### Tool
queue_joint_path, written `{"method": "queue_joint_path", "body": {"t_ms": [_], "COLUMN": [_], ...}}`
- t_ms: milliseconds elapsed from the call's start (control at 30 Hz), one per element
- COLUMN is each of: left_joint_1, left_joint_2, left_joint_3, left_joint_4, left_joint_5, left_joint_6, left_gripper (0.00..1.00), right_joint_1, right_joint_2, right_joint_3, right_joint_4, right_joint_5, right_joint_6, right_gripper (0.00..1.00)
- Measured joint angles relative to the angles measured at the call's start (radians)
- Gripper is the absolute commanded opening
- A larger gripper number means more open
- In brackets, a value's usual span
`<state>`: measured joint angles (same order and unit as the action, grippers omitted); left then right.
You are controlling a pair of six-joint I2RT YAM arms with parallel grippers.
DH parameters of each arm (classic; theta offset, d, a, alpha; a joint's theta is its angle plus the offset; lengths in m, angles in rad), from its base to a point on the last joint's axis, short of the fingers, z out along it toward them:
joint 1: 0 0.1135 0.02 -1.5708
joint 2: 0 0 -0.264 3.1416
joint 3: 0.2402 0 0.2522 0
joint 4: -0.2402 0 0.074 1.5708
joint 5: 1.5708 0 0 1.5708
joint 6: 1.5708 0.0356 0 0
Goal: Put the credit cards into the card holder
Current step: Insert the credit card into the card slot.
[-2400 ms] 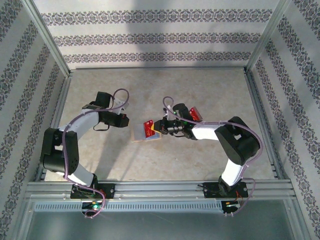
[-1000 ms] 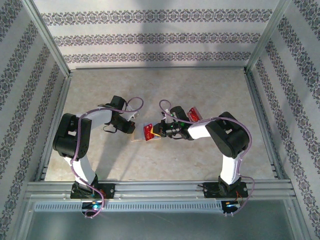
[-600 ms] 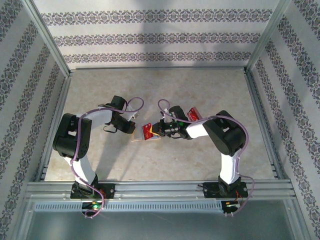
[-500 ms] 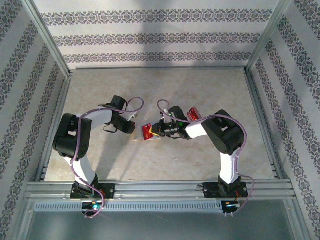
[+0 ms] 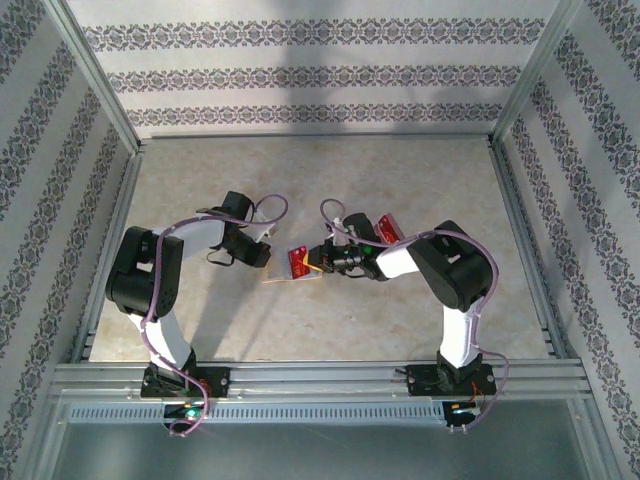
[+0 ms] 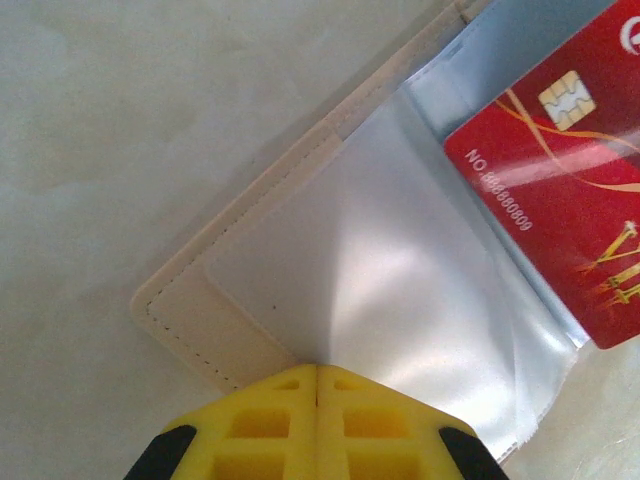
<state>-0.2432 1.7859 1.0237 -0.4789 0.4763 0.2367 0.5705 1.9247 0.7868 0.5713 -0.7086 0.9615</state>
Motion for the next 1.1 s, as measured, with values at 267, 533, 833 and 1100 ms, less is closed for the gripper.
{"method": "queue_joint_path", "body": {"t_ms": [267,533,833,1100], "left_joint_1": [-0.004,-0.005,-0.005,-0.005], "left_joint_2": [0.000,0.000,0.000,0.000], "left_joint_3": [0.002,0.002,0.002,0.002], "left_joint_4": [-0.001,-0.001,-0.001,-0.001], "left_joint_5": [-0.007,-0.009,-0.010,-0.010], "left_joint_6": [0.000,0.000,0.000,0.000], "left_gripper": [0.00,0.00,0.00,0.00], "right_joint_1": [0.002,0.017,0.021,0.023], "right_joint_2": [-0.003,0.003,0.025,0.040], "right_joint_3": [-0.011,-0.010,0.003,0.006], "right_joint_4": [0.017,0.035,0.067,0.090], "right_joint_5": [-0.004,-0.019,-0.031,-0.042], "right_joint_6": [0.005,0.011,0.027,0.034], "right_gripper": [0.00,0.00,0.00,0.00]}}
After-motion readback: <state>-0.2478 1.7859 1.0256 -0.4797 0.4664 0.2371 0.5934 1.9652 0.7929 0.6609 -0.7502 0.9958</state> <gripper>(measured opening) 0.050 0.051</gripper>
